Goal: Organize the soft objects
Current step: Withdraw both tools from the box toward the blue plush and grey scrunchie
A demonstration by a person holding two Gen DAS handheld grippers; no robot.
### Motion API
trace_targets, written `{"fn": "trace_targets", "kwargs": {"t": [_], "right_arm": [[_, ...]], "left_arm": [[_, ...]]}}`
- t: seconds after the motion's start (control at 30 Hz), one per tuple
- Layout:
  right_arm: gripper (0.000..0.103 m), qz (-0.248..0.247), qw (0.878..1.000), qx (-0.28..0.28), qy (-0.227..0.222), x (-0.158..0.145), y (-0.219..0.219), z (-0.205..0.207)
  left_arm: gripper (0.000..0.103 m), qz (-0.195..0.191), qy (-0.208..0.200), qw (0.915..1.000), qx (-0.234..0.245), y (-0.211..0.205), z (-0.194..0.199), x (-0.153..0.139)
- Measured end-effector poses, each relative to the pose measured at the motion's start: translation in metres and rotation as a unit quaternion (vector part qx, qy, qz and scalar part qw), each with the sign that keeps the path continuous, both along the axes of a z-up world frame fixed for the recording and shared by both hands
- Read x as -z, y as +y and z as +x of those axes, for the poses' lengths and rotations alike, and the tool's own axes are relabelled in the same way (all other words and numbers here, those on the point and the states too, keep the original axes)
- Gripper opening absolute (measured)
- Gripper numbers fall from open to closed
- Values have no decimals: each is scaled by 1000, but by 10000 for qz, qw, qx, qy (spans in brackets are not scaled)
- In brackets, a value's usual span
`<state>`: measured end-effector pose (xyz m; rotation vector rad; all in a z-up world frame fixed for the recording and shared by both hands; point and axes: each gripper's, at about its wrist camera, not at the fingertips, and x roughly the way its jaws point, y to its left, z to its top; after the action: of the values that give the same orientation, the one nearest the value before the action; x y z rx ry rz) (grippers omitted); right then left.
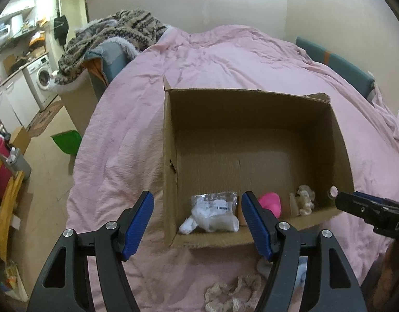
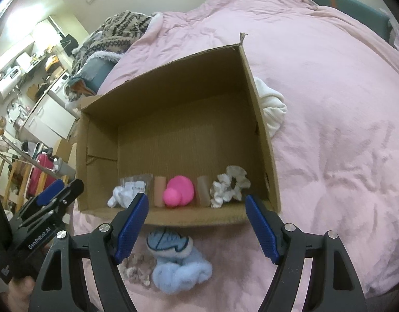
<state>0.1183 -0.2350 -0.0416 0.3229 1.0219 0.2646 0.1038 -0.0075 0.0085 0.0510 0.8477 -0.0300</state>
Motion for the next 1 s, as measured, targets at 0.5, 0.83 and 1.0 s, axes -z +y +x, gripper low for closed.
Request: {"fn": "trace_targets", "kwargs": {"t": [0.5,0.83,1.0], "right_arm": [[81,91,9998,-168,55,-2,3,-39],[81,177,9994,-193,220,1,5,-52],[81,134,9989,-257,376,9,10,-51]], "left_arm": [[67,-38,143,9998,-106,6,-38,-2],[67,-127,405,9988,-254,11,-50,3],[67,-115,624,9976,-279,12,-55,10]]}}
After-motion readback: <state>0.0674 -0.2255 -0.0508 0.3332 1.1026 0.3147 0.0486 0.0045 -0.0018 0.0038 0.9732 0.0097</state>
